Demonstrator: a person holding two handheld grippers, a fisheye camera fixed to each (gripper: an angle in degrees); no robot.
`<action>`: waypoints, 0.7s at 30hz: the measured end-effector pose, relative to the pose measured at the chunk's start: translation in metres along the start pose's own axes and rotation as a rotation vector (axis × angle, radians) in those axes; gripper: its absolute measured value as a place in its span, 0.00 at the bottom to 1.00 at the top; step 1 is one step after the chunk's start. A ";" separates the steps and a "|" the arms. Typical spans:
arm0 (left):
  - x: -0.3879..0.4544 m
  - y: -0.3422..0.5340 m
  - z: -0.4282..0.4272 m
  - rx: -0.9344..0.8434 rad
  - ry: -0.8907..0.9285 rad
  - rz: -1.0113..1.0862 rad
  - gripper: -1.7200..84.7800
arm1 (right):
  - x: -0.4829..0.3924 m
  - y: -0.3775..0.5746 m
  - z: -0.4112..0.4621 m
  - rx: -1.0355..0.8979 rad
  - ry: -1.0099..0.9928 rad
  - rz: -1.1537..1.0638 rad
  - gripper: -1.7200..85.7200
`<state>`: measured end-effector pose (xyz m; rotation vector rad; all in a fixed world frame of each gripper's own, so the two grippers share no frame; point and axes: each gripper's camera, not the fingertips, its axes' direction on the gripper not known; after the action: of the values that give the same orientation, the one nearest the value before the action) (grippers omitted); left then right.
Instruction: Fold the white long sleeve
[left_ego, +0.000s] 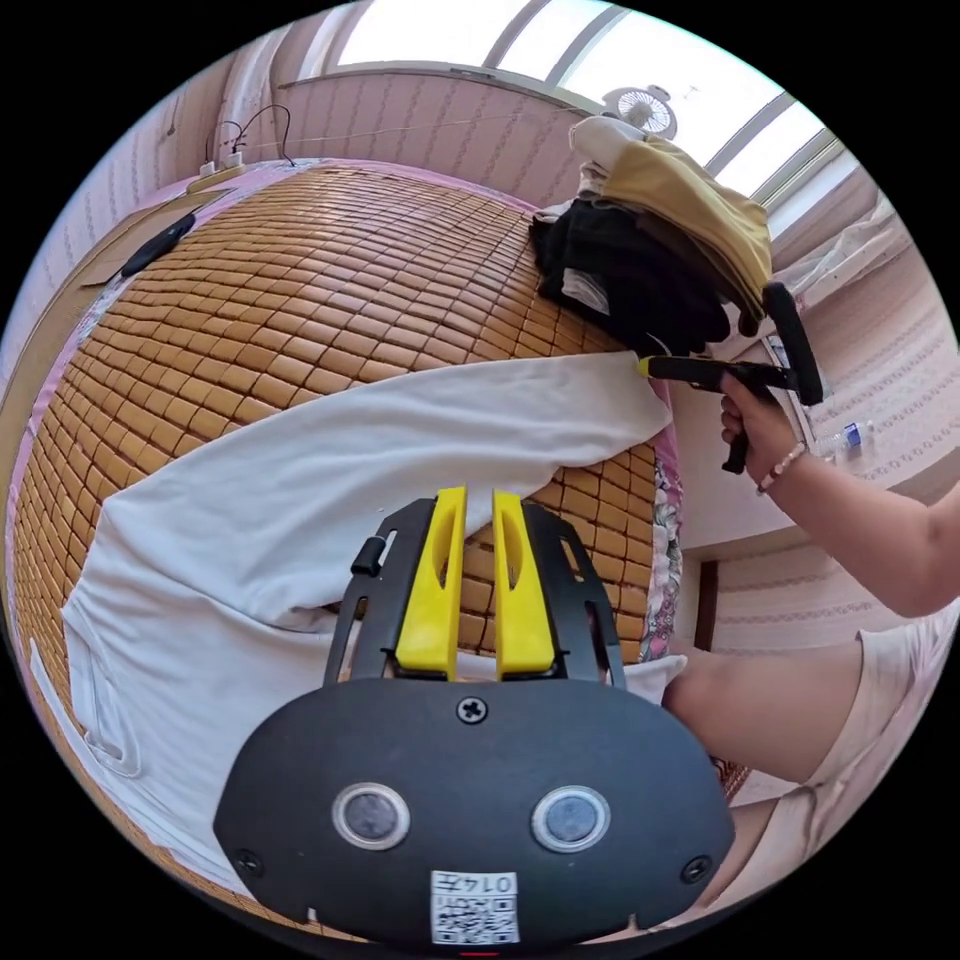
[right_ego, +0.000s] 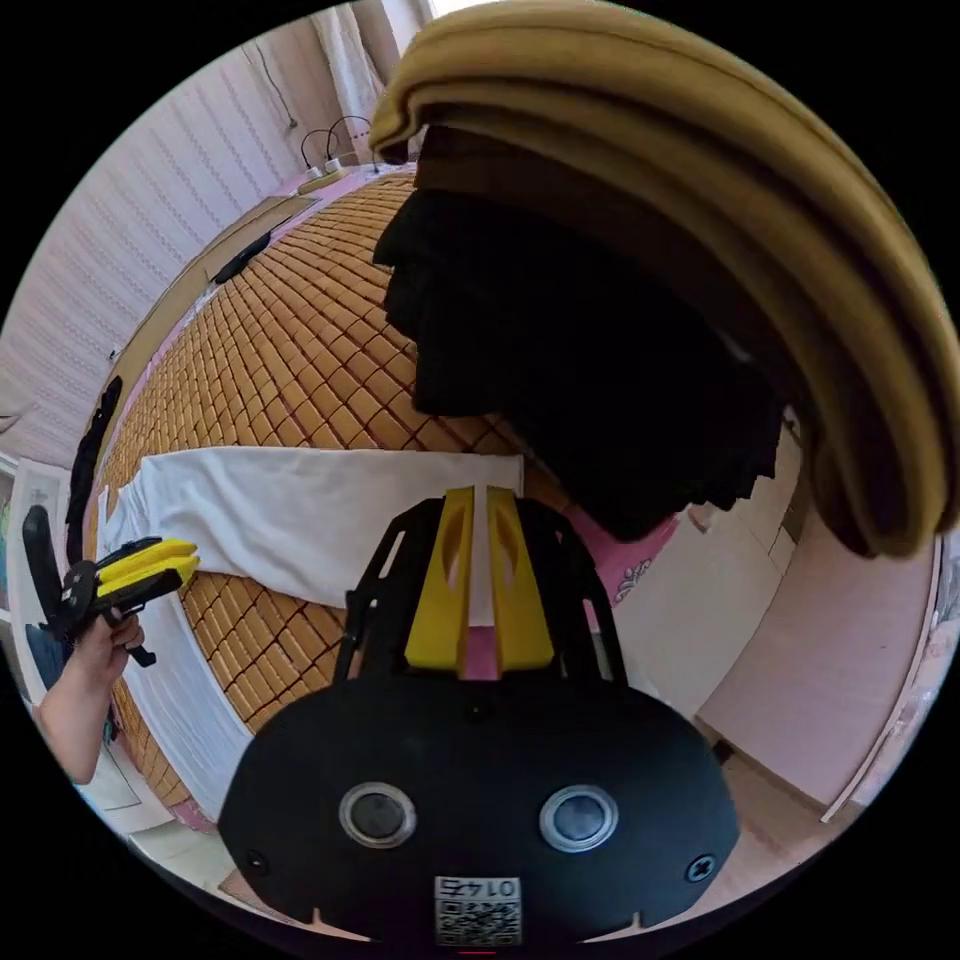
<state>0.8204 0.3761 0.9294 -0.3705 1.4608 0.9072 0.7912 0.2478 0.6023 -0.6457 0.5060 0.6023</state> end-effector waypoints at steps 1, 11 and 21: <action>0.004 0.000 0.000 -0.007 -0.004 0.007 0.08 | -0.005 -0.001 0.004 -0.015 0.029 -0.024 0.02; 0.033 0.019 -0.016 -0.058 -0.028 0.018 0.07 | -0.052 -0.007 0.013 0.034 0.333 -0.221 0.01; 0.035 0.057 -0.114 0.099 -0.035 -0.172 0.07 | -0.075 0.004 -0.027 -0.022 0.155 -0.241 0.01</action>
<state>0.6968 0.3411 0.8986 -0.3982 1.4127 0.6984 0.7276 0.2052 0.6269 -0.7650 0.5569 0.3323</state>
